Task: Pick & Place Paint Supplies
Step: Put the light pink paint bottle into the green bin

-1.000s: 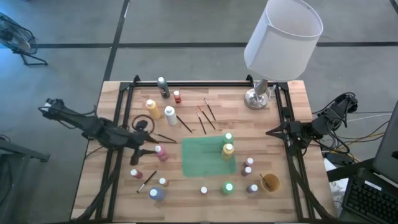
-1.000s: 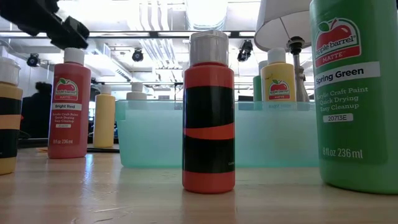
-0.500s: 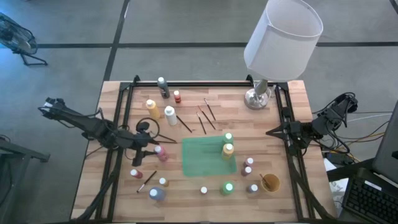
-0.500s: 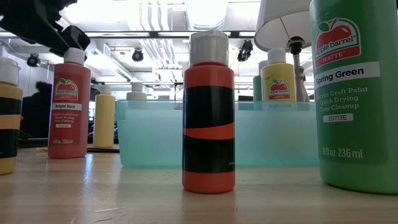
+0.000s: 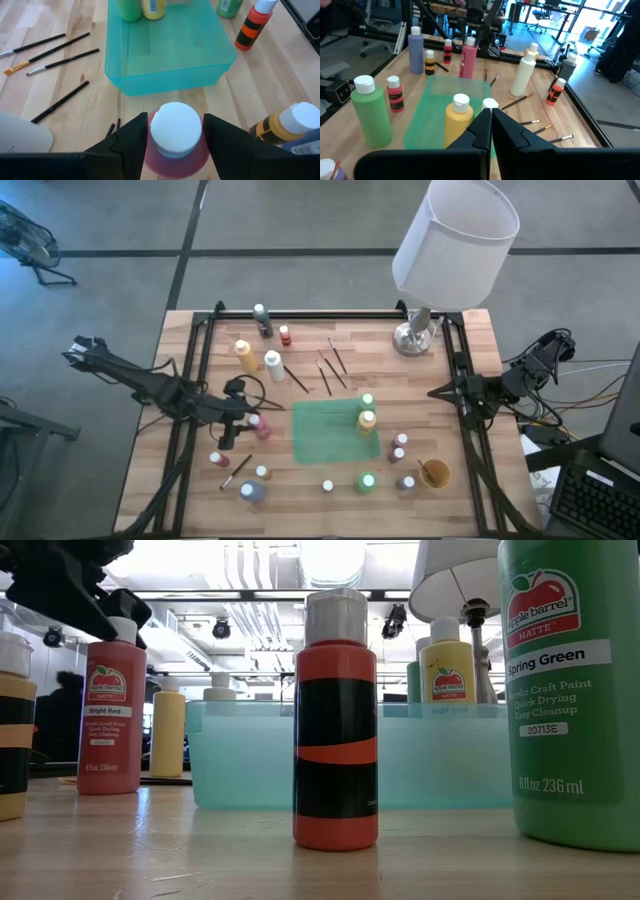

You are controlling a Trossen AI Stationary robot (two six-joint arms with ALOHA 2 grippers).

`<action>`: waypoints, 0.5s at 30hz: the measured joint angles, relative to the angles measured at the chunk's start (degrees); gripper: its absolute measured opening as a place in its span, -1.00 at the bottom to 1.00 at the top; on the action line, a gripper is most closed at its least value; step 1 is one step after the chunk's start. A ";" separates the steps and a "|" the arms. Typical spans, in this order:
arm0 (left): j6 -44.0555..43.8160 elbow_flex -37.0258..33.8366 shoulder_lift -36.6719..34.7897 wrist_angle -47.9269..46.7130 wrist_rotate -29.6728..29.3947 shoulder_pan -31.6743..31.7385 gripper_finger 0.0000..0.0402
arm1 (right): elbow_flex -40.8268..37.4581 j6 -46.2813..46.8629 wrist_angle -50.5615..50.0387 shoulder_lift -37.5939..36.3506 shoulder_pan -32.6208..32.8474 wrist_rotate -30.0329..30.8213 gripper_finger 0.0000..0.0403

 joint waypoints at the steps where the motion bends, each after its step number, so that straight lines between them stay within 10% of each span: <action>1: -0.01 0.00 0.13 0.02 -0.07 0.00 -0.04 | 0.00 0.00 0.00 0.00 0.00 0.00 -0.96; 15: -0.61 0.02 0.59 1.09 -0.35 0.00 -0.39 | 0.00 0.00 0.00 0.00 0.00 0.00 -0.96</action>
